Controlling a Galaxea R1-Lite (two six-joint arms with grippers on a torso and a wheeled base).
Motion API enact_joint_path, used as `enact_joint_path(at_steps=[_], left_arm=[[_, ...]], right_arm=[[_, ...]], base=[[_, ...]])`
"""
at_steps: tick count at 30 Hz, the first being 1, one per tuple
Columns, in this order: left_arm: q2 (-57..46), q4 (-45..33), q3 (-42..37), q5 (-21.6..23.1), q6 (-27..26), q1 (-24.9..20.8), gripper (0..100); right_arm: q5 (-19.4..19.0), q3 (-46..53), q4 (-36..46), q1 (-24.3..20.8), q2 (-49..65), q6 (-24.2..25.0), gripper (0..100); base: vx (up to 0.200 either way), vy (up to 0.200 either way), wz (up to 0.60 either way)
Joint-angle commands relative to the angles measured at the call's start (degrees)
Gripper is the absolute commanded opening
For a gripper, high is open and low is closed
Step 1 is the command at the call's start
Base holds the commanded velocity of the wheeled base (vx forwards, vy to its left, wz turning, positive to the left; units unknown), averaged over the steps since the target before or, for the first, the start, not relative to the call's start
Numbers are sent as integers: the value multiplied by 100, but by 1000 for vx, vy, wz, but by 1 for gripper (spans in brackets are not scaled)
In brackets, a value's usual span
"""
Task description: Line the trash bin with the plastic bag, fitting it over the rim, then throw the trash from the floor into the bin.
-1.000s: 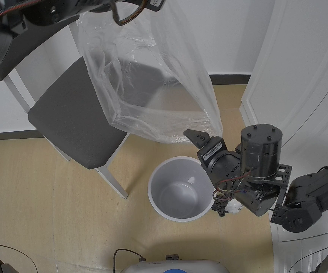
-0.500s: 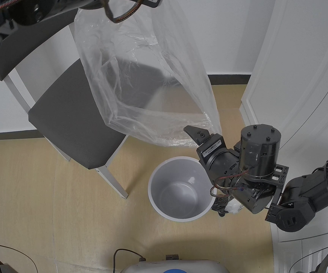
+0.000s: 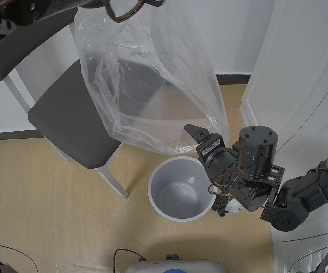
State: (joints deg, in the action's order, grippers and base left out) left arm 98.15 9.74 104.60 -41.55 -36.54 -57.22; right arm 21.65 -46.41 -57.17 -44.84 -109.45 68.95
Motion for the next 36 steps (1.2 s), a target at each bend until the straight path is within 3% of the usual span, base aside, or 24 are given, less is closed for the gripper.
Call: enact_joint_path(at_steps=[1, 24, 25, 36], left_arm=[[-15, 10, -53, -3, 6, 1, 0], [-6, -16, -18, -11, -12, 27, 0], [-6, -16, -18, -11, -12, 27, 0], [-15, -104, -27, -249, -38, 27, 0]], right_arm=[[6, 9, -4, 1, 11, -4, 100], [41, 123, -4, 10, 319, -66, 100], [41, 123, -4, 10, 319, -66, 0], [50, 238, -4, -78, 591, -66, 0]], base=[[0, 0, 0], [0, 0, 0], [0, 0, 0], [0, 0, 0]])
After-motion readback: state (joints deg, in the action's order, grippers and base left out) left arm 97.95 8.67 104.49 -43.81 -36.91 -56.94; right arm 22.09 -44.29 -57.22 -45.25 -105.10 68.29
